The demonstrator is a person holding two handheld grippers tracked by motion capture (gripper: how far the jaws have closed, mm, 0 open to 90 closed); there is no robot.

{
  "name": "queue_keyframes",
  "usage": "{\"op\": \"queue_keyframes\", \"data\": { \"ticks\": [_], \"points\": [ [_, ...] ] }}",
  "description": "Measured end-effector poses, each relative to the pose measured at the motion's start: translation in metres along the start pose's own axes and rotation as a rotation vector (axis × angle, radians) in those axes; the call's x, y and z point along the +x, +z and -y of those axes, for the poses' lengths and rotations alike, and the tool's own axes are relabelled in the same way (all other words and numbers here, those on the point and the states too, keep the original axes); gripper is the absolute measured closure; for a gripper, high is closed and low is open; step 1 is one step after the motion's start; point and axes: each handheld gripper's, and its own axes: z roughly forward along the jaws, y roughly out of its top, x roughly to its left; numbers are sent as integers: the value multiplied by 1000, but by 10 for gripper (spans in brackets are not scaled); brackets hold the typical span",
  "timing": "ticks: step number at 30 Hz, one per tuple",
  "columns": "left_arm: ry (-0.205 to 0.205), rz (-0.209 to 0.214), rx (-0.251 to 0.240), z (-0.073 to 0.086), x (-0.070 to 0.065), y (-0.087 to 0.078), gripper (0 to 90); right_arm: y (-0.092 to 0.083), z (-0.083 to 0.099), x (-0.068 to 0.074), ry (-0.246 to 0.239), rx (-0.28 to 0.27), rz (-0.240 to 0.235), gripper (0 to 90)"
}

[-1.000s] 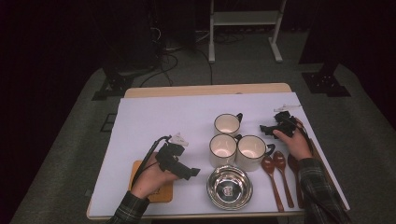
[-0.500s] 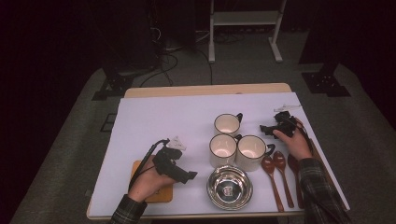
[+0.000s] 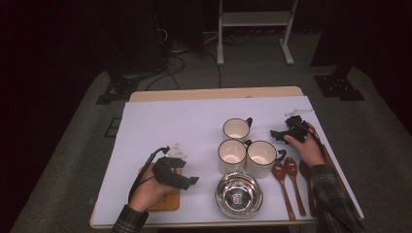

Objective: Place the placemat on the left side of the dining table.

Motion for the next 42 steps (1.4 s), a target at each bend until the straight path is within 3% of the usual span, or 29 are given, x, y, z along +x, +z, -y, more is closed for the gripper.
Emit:
{"op": "queue_keyframes", "data": {
  "ticks": [1,2,29,42],
  "points": [
    [-1,-7,1,1,0,-1,260,0,0,0,1,0,0,105],
    [-1,-15,0,3,1,-2,315,0,0,0,0,0,0,105],
    [-61,-52,-33,25,15,-19,627,0,0,0,0,0,1,105],
    [-64,-68,-17,35,21,-28,819,0,0,-1,1,0,-2,105]
  ]
}}
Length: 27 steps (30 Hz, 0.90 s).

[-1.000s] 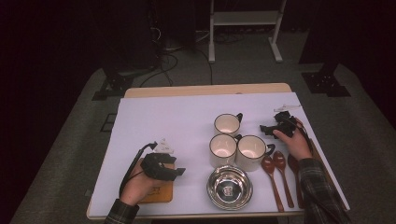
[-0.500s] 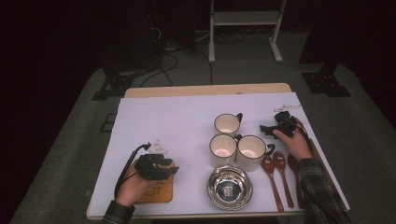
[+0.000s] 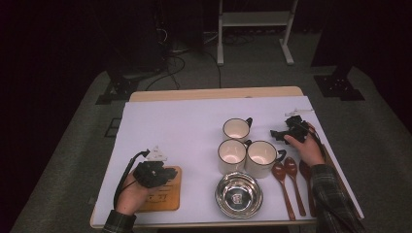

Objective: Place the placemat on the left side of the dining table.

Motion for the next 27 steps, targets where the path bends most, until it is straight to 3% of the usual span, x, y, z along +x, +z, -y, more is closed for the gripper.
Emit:
{"op": "queue_keyframes", "data": {
  "ticks": [7,15,27],
  "points": [
    [-19,-12,3,7,3,-7,898,0,0,0,0,1,-1,104],
    [-43,-33,-5,17,9,-14,900,0,0,0,0,1,-1,104],
    [-47,-59,-9,25,15,-22,900,0,0,0,0,0,0,104]
  ]
}}
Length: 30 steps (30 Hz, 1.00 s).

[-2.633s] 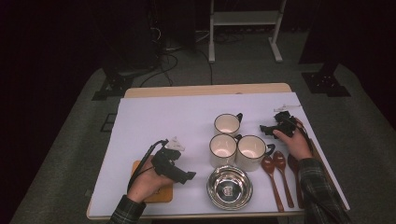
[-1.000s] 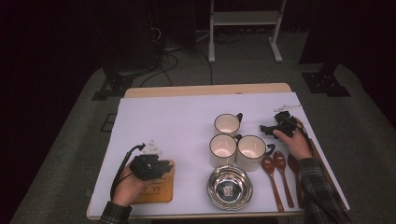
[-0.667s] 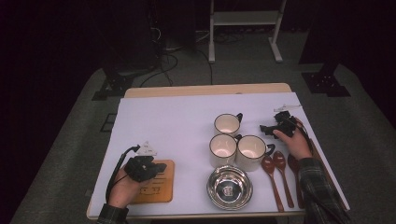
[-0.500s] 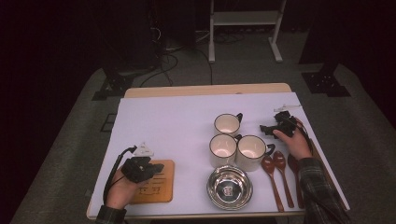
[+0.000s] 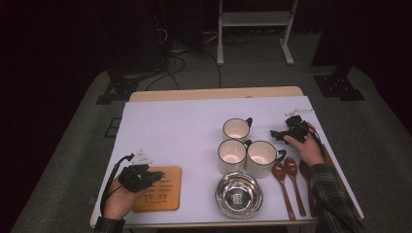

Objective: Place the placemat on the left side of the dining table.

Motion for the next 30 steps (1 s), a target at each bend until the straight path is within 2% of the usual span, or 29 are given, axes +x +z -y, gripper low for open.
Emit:
{"op": "queue_keyframes", "data": {
  "ticks": [10,30],
  "points": [
    [-12,-19,-4,8,6,-4,900,0,0,0,-1,0,2,105],
    [-88,-81,-13,31,27,-22,900,0,0,0,-1,-1,2,105]
  ]
}}
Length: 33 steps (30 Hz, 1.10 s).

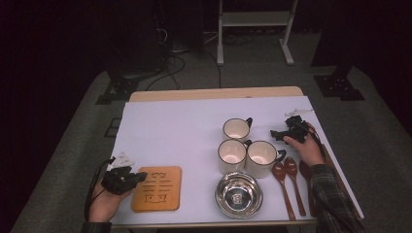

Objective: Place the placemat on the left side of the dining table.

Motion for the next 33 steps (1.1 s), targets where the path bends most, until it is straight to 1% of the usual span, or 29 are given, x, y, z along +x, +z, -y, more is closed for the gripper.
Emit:
{"op": "queue_keyframes", "data": {
  "ticks": [12,15,18,21,27,33],
  "points": [
    [-45,-26,6,13,15,-3,900,0,0,0,0,0,-1,105],
    [-48,-33,16,15,19,-3,900,0,0,0,1,0,-1,105],
    [-53,-38,24,17,20,-2,900,0,0,0,1,0,-1,105],
    [-53,-51,37,18,21,0,900,0,0,0,0,0,-1,105],
    [-67,-49,47,21,24,2,900,0,0,0,0,0,-1,105],
    [-69,-51,60,23,26,4,900,0,0,0,0,1,-1,105]
  ]
}}
